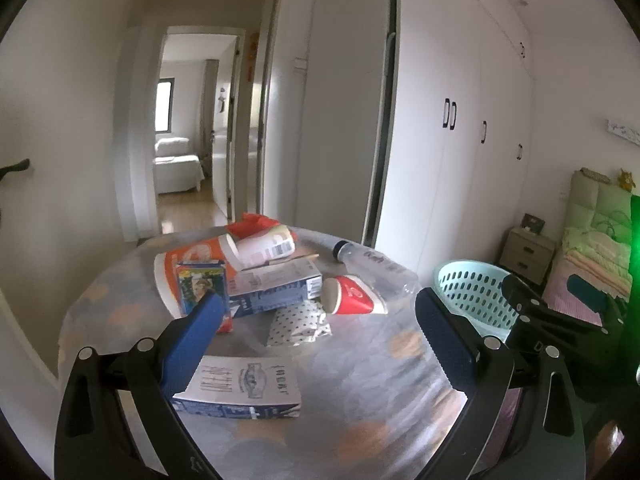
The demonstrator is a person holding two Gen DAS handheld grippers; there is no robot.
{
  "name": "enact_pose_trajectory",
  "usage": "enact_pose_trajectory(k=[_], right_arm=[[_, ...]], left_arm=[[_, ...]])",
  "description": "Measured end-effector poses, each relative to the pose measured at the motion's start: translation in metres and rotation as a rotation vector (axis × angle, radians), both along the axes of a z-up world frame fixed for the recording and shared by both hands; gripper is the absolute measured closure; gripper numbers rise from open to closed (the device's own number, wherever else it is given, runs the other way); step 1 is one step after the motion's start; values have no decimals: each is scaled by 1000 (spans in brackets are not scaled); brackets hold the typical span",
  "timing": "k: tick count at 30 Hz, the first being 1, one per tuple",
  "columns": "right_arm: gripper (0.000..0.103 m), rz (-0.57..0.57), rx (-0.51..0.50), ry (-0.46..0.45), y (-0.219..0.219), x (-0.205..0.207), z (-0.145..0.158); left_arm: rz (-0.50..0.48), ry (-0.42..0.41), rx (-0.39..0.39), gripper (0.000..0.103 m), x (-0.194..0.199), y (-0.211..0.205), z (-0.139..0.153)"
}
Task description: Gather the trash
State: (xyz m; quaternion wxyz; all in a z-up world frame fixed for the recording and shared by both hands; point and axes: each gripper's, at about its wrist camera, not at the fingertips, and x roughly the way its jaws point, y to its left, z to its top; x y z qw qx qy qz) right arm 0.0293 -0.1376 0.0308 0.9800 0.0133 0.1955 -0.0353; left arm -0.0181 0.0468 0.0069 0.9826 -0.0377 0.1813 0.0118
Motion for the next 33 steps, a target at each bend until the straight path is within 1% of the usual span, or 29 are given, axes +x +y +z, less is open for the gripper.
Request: enact_pose_trajectory(k=[1, 3, 4, 6, 8, 9, 11, 15, 18, 21, 23, 26, 27, 31, 33], right_arm=[[13, 9, -1, 6, 2, 2, -1], [24, 27, 0, 18, 4, 6, -3], [26, 38, 4, 24, 5, 9, -4], [40, 58, 8, 46, 8, 15, -8], [48, 81, 12, 68, 11, 21, -13], [49, 93, 15, 80, 13, 24, -15], [49, 112, 26, 95, 16, 27, -19], [49, 149, 34, 116, 26, 33, -25], [49, 184, 30, 137, 33, 36, -31], [49, 190, 25, 157, 37, 40, -36], [49, 189, 29, 164, 36, 41, -36], [49, 184, 34, 166, 34, 42, -36], [49, 181, 32, 166, 34, 42, -36], [49, 183, 26, 175, 34, 43, -39], [49, 184, 25, 178, 33, 43, -40]], left_arm=[[9, 0, 7, 9, -1, 4, 0], [35, 7, 14, 9, -2, 18, 1], [55, 14, 10, 9, -2, 27, 1], [102, 34, -6, 9, -3, 51, 0], [137, 52, -21, 9, -5, 69, 0], [155, 67, -28, 9, -7, 80, -2], [171, 87, -30, 10, -10, 91, -6], [126, 160, -25, 10, -12, 96, -24], [86, 217, -13, 10, -4, 96, -40], [52, 277, -61, 10, 11, 107, -52], [25, 340, -80, 11, 22, 111, -60], [7, 410, -97, 20, 32, 112, -77], [-6, 429, -114, 26, 33, 111, -82], [-56, 442, -145, 29, 23, 100, -89], [-102, 454, -155, 29, 18, 90, -88]])
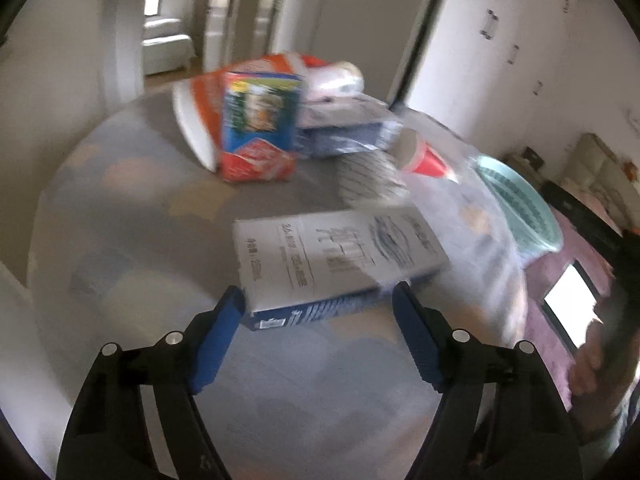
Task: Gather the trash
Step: 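Grasp the white milk carton with the left tool while the right tool grasps the clear milk bottle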
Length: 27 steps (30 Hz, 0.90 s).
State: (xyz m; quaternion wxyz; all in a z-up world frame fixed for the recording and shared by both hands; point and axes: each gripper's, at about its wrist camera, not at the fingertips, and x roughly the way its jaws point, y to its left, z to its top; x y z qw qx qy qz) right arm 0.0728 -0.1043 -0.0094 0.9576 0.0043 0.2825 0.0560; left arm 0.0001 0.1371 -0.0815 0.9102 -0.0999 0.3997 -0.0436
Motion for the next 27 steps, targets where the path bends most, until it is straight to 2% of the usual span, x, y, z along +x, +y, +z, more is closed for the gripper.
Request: enact_pose_trajectory(k=[5, 9, 12, 13, 14, 16, 18, 24, 27], right_arm=[[49, -6, 0, 2, -3, 0, -2], [48, 4, -11, 0, -5, 4, -3], [42, 35, 4, -1, -8, 14, 0], [40, 59, 24, -1, -10, 22, 3], [36, 72, 35, 1, -12, 29, 5], [34, 87, 52, 8, -17, 46, 9], [33, 94, 59, 28, -22, 67, 12], [27, 152, 35, 106, -16, 135, 11], [27, 193, 10, 150, -2, 159, 2]], left_arm=[[-165, -27, -44, 29, -23, -30, 8], [-222, -89, 43, 26, -40, -37, 23], [-196, -155, 105, 11, -37, -32, 38], [-195, -164, 124, 9, -30, -34, 39], [-204, -162, 132, 9, -22, -37, 41], [-240, -133, 144, 9, 0, -42, 35], [-238, -92, 191, 9, 21, -48, 27], [-274, 3, 247, 11, 58, -63, 4], [-297, 39, 242, 13, 66, -68, -3]])
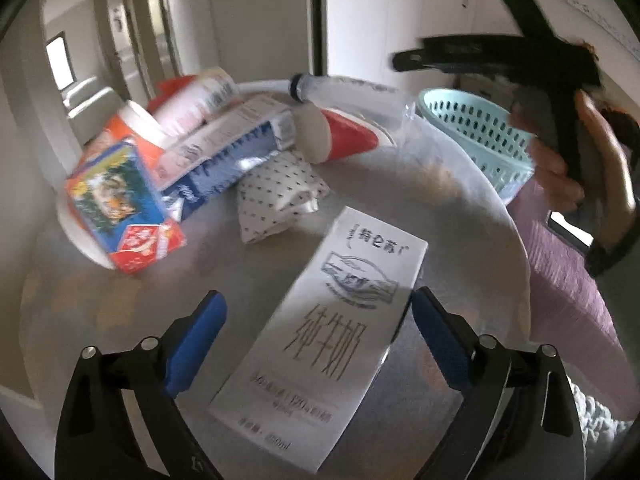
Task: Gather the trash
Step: 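Grasp the white milk carton with the left tool while the right tool grasps the clear milk bottle, then carry both items over the teal basket and open both tools to drop them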
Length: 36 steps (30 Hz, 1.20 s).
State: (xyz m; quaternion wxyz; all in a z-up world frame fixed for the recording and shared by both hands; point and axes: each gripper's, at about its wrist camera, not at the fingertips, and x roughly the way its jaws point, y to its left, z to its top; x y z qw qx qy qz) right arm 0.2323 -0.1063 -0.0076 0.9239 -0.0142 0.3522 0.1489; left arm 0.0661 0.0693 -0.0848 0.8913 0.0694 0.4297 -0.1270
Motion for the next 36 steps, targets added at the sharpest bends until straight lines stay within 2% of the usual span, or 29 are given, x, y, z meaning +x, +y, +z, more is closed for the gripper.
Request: enact_pose_trajectory(k=[3, 6, 10, 11, 14, 15, 18, 22, 27, 32, 36], right_arm=[[27, 26, -22, 44, 10, 21, -13], [27, 49, -35, 76, 19, 36, -21], [27, 64, -51, 118, 29, 54, -32], [27, 70, -47, 133, 31, 58, -35], [28, 73, -54, 160, 36, 68, -41], [36, 78, -53, 164, 37, 69, -43], [48, 106, -40, 178, 38, 70, -44], [50, 93, -20, 129, 31, 61, -38], [51, 30, 57, 68, -2, 44, -14], [51, -51, 127, 5, -54, 19, 15], [51, -123, 156, -16, -97, -1, 23]], left_arm=[[-7, 43, 12, 23, 5, -5, -7], [-6, 54, 35, 26, 8, -9, -12], [-10, 63, 7, 45, 10, -11, -11], [-5, 63, 5, 47, 11, -10, -10], [17, 51, -13, 47, 12, -6, -6], [25, 47, -33, 47, 12, -3, -4], [42, 30, -73, 47, 16, 2, 6], [56, -15, -105, 47, 24, -2, 22], [44, -84, -132, 48, 40, -19, 49], [-25, -128, -163, 48, 62, -54, 67], [-86, -121, -197, 48, 85, -88, 70]])
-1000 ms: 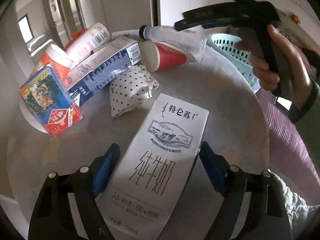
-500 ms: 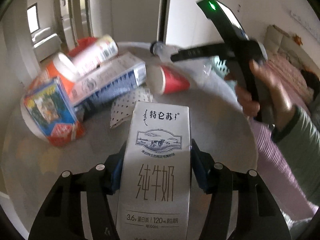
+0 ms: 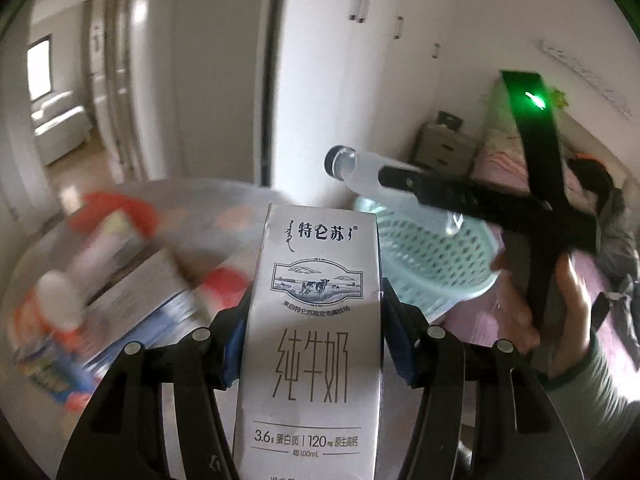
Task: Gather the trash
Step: 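Carry both items over the teal basket and open both tools to drop them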
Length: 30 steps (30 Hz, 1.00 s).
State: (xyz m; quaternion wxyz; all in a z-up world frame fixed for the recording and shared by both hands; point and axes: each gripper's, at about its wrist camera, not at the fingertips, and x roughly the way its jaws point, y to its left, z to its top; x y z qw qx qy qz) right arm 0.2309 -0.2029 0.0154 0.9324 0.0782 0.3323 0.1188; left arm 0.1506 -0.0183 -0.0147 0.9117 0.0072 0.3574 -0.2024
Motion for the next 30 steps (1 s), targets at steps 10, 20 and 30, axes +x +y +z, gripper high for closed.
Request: enact_pose_trajectory(k=[10, 20, 30], right_arm=[[51, -265, 27, 89, -105, -31, -22], [51, -359, -3, 207, -135, -42, -67], [50, -381, 27, 242, -147, -48, -76]], left_arm=[[-141, 59, -56, 48, 68, -102, -8], [-168, 217, -14, 47, 112, -180, -72], [-133, 247, -25, 28, 110, -180, -87]])
